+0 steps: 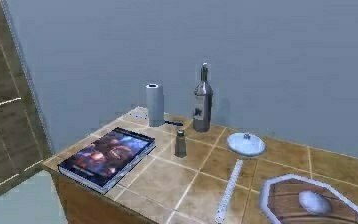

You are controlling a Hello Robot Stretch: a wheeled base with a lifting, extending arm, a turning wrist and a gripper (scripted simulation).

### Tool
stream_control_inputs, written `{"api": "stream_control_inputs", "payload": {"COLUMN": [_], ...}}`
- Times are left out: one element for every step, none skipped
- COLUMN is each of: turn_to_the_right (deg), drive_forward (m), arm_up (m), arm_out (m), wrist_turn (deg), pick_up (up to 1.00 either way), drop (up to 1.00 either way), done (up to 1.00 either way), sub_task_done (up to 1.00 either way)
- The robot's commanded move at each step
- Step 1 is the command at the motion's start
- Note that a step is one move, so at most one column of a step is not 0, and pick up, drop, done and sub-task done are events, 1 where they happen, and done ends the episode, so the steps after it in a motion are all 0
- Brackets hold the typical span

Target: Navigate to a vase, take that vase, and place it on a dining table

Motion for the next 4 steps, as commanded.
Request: {"api": "stream_control_inputs", "payload": {"turn_to_the_right": [-45.0,-45.0,-45.0,-9.0], "drive_forward": [0.0,0.0,0.0,0.0], "arm_up": [0.0,0.0,0.0,0.0], "arm_out": [0.0,0.0,0.0,0.0], "wrist_turn": [0.0,0.0,0.0,0.0], "pick_up": [0.0,0.0,0.0,0.0], "drop": [0.0,0.0,0.0,0.0], "done": [0.0,0.0,0.0,0.0], "sub_task_done": [0.0,0.0,0.0,0.0]}}
